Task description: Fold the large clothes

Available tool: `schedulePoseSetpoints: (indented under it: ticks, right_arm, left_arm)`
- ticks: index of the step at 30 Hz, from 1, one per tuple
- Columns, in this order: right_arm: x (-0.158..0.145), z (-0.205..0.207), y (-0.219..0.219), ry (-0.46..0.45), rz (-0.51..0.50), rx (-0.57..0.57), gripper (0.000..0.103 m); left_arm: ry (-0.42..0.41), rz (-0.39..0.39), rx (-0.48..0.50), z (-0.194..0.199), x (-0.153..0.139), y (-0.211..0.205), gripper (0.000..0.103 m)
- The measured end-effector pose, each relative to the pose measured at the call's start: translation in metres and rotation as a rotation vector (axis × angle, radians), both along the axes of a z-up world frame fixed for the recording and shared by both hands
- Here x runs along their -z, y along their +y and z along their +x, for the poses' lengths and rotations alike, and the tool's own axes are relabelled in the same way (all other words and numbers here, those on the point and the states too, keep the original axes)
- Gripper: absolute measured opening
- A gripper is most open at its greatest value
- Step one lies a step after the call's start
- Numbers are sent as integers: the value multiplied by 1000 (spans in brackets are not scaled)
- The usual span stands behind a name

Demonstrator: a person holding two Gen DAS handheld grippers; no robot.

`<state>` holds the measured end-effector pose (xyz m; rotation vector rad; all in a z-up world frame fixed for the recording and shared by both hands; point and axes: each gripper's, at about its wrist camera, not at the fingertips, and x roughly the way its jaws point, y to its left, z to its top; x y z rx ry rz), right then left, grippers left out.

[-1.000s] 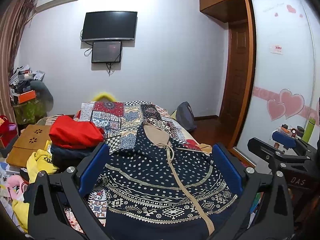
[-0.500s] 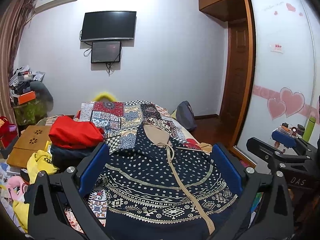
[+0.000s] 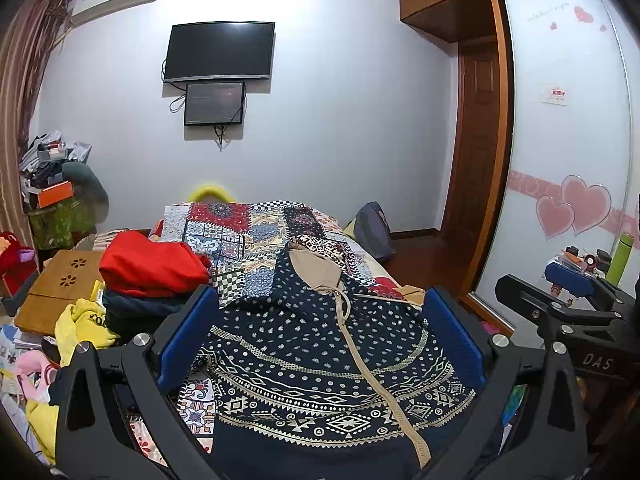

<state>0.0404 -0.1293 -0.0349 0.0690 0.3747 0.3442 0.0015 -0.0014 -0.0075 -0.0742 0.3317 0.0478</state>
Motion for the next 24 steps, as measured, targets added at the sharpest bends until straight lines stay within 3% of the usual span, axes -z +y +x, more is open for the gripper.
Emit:
schedulePoseSetpoints:
  ticks: [24]
  right_arm:
    - [2,8,8,21,-22,-12,103]
  left_arm:
    - [14,-20,-12,9,4,14,103]
